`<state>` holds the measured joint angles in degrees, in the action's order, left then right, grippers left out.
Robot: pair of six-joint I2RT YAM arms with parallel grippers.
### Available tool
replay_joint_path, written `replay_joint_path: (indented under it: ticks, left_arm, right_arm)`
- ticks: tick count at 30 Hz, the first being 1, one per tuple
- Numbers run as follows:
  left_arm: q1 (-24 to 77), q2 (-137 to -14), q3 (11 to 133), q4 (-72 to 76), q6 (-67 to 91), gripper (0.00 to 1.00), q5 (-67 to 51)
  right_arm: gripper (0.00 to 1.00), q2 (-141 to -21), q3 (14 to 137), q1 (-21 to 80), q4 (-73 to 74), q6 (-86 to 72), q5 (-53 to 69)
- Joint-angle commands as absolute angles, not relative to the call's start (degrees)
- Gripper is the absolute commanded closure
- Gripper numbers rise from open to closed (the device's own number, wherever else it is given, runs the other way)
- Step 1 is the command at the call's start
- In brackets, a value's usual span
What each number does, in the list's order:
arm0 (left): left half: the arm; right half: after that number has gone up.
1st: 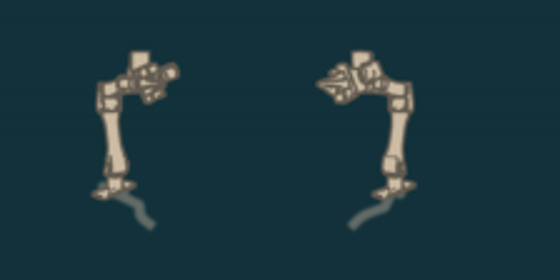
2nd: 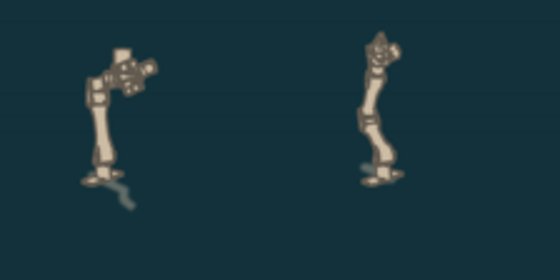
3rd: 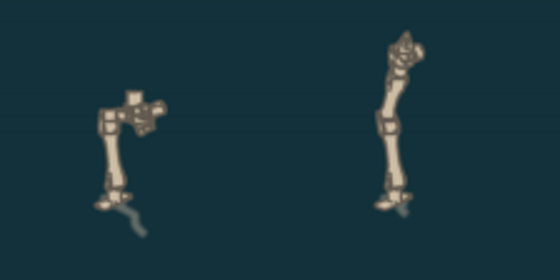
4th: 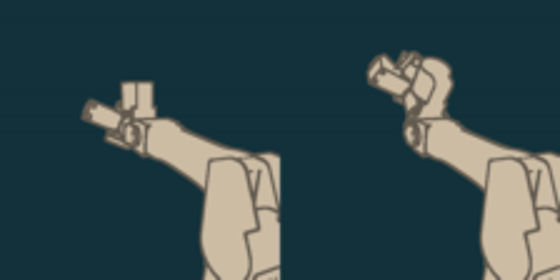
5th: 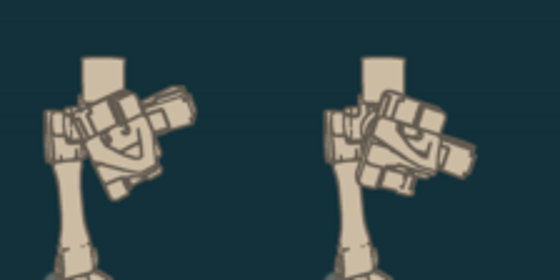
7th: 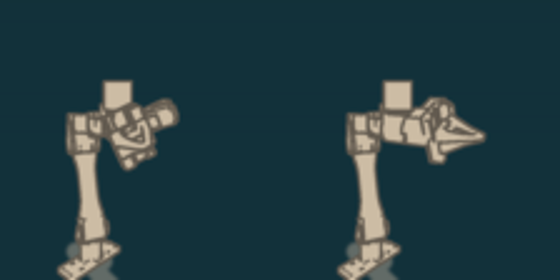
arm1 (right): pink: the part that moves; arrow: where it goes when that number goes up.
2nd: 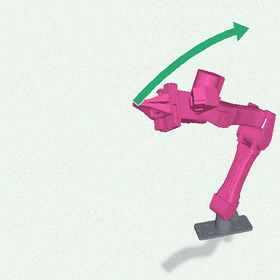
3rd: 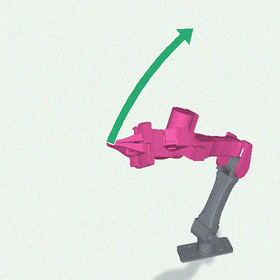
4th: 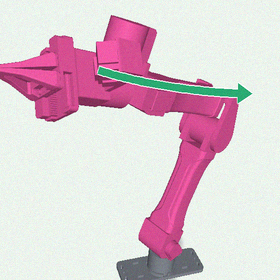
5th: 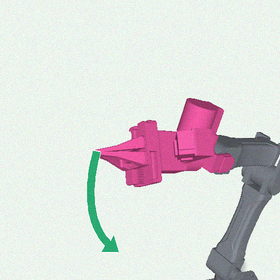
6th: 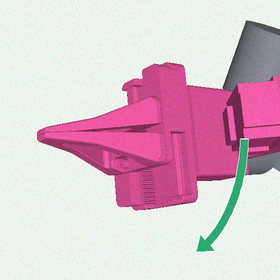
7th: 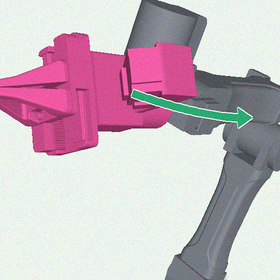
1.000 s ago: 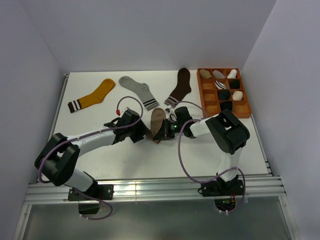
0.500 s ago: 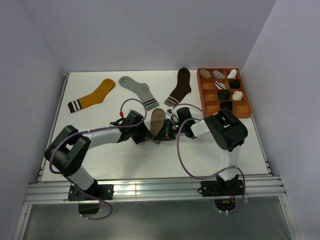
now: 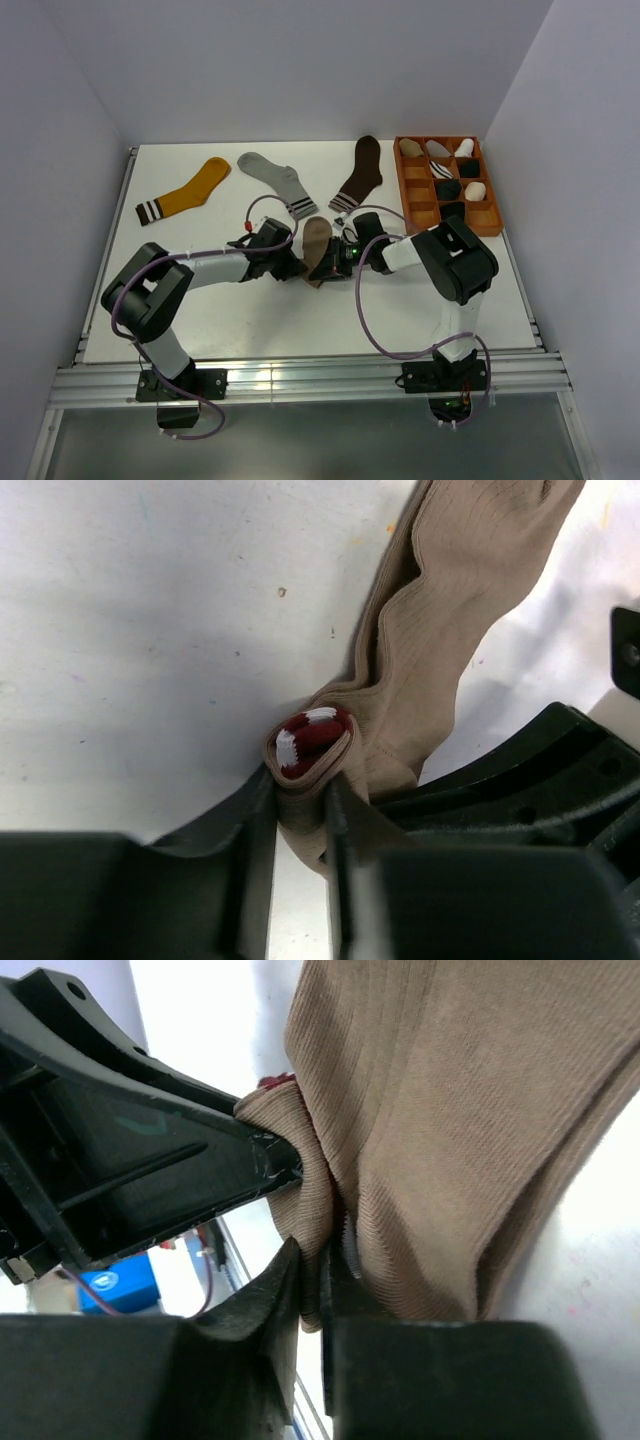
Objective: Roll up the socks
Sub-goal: Roll the sock at the center of the board.
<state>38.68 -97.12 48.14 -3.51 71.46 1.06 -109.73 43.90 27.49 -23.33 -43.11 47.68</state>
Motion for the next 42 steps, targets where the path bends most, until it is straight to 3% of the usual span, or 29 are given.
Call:
replay_joint_path:
  ticks: [1, 4, 9, 14, 18, 31, 42]
  left_arm:
    - [38.8, -100.5, 47.4, -6.9, 71.0, 0.79, 3.3]
    - [38.9, -100.5, 47.3, -8.6, 70.2, 0.86, 3.5]
    - [39.0, -99.9, 49.7, -14.3, 67.2, 0.9, 4.0]
    - [39.5, -99.1, 52.0, -17.7, 65.4, 0.9, 4.1]
    - [39.7, -98.6, 53.9, -19.4, 64.2, 0.9, 3.4]
    - [39.9, -97.7, 55.7, -22.1, 61.9, 0.9, 1.6]
    - [40.2, -97.8, 55.7, -22.3, 61.2, 0.9, 0.9]
  right_arm:
    - [0.82, -108.6, 43.2, 27.5, -10.6, -36.0, 39.5]
    - [0.66, -104.7, 44.2, 28.6, -5.4, -31.0, 35.0]
    - [0.57, -92.5, 44.3, 33.0, 1.1, -24.4, 21.6]
    - [0.55, -82.7, 42.6, 43.0, 0.4, -17.6, 1.5]
    - [0.54, -80.5, 41.0, 49.3, -3.6, -13.8, -5.9]
    - [0.55, -88.1, 44.1, 59.7, -10.2, -6.6, -12.0]
    - [0.55, -92.8, 45.3, 62.2, -12.0, -4.4, -19.7]
